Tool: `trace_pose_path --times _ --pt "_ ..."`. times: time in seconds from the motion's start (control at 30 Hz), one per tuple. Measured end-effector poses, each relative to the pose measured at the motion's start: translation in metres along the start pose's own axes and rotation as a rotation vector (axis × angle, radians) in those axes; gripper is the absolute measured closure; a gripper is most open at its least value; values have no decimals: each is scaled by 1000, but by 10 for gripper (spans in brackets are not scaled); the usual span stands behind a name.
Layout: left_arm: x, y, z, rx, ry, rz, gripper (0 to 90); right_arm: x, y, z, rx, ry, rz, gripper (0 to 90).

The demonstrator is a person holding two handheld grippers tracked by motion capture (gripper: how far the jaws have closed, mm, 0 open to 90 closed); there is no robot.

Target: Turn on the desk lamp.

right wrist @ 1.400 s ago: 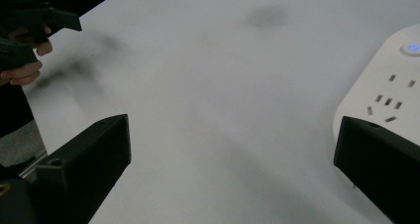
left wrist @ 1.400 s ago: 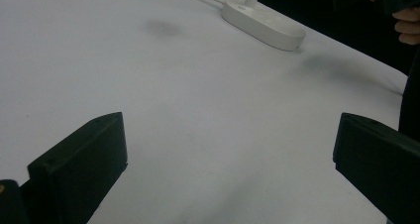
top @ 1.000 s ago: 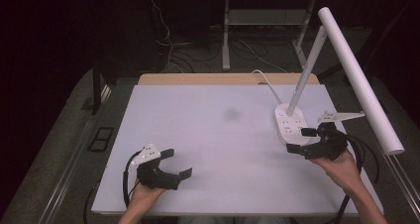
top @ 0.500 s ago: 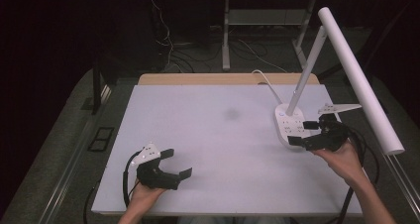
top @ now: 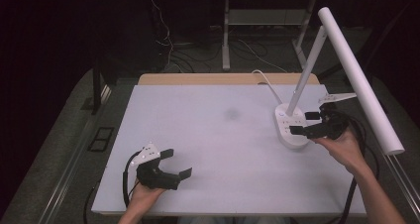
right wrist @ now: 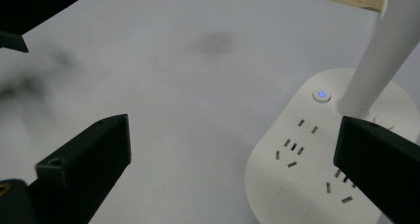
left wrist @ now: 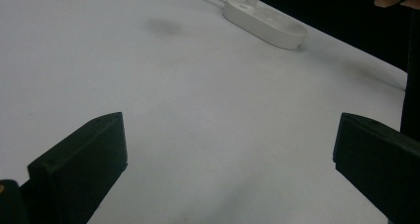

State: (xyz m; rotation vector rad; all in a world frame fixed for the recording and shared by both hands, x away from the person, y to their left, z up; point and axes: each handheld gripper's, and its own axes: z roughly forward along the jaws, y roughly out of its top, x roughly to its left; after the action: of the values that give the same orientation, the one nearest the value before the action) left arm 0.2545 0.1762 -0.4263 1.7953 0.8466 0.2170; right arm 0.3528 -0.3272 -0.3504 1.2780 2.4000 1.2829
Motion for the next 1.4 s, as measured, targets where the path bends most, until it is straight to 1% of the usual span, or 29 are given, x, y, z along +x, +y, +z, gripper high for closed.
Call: trace_pose_path --times 0.07,0.13,0.37,0.57,0.6,0.7,0.73,0.77,0.8,0.83,0.87,0.9,1.0,1.07,1.23,1.3,1.4 --pt "0 0 0 0 0 0 0 -1 1 0 1 -2 0 9" --pt "0 0 0 0 0 0 0 -7 4 2 -5 -14 -5 9" --pt "1 0 0 -1 0 -3 0 -26 9 5 -10 -34 8 9" --pt "1 0 0 -1 1 -5 0 -37 12 8 -2 -52 21 9" --pt "1 0 0 -1 1 -5 0 -37 12 8 -2 -52 21 9" --pt "1 0 1 2 1 -5 0 -43 14 11 7 -63 21 9" --pt "1 0 1 3 1 -5 0 -45 15 12 12 -69 30 11" --pt "1 0 1 3 1 -5 0 -48 16 12 18 -73 34 57" --pt "1 0 1 3 1 -6 0 -51 16 12 21 -64 40 83" --pt "1 0 1 4 1 -6 0 -54 16 13 17 -65 39 130" --pt "1 0 1 4 1 -6 0 -54 16 13 17 -65 39 130" --pt "1 0 1 4 1 -7 0 -60 16 13 20 -48 41 214" --pt "2 0 1 2 1 -7 0 -67 16 17 38 -56 47 299" --pt "2 0 1 1 1 -7 0 -70 16 20 52 -71 46 339" --pt "2 0 1 -2 2 -9 0 -78 16 27 82 -83 57 428" --pt "2 0 2 -2 2 -10 0 -82 16 28 83 -88 63 453" --pt "2 0 2 -5 3 -11 0 -87 14 31 85 -83 78 487"
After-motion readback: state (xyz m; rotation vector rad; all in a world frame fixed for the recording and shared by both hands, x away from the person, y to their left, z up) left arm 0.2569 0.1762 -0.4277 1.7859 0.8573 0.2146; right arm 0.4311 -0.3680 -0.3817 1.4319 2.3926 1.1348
